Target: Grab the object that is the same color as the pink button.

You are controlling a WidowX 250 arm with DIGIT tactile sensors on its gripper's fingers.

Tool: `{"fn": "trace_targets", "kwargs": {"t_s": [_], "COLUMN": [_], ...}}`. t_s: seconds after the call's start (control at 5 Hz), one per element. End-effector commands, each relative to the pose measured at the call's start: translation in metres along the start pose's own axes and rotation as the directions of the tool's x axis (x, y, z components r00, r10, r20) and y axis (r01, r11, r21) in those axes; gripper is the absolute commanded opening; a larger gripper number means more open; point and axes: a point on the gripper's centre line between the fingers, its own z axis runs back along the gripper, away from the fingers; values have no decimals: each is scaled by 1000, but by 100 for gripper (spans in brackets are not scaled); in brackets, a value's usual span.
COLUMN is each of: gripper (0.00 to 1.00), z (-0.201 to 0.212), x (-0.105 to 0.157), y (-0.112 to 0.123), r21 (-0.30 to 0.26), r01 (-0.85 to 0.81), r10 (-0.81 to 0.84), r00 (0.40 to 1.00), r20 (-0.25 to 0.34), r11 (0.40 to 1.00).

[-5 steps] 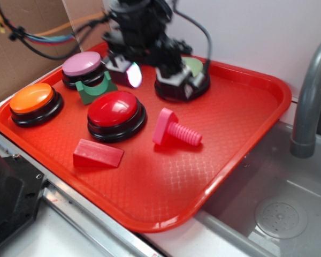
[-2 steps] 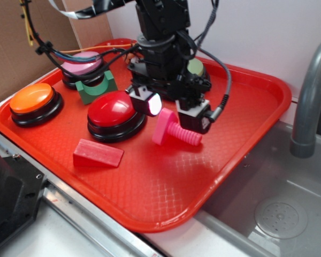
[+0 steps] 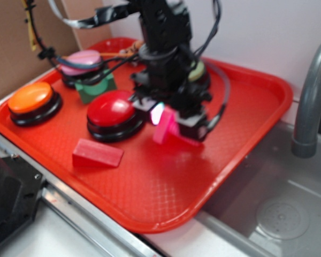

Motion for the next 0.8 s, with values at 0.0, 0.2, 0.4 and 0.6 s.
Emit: {"fn": "trace_targets", "kwargs": {"t_s": [0.0, 0.2, 0.4, 0.6], "gripper": [0, 0, 0, 0], "z": [7, 4, 18, 57], "x": [8, 13, 16, 12], "y": [-1, -8, -11, -9], "r21": [18, 24, 4, -24], "r01": [14, 61, 127, 177], "r10": [-15, -63, -126, -174], "r00": [999, 995, 988, 979], "r20": [51, 77, 92, 103], "r11": [1000, 998, 992, 984]}}
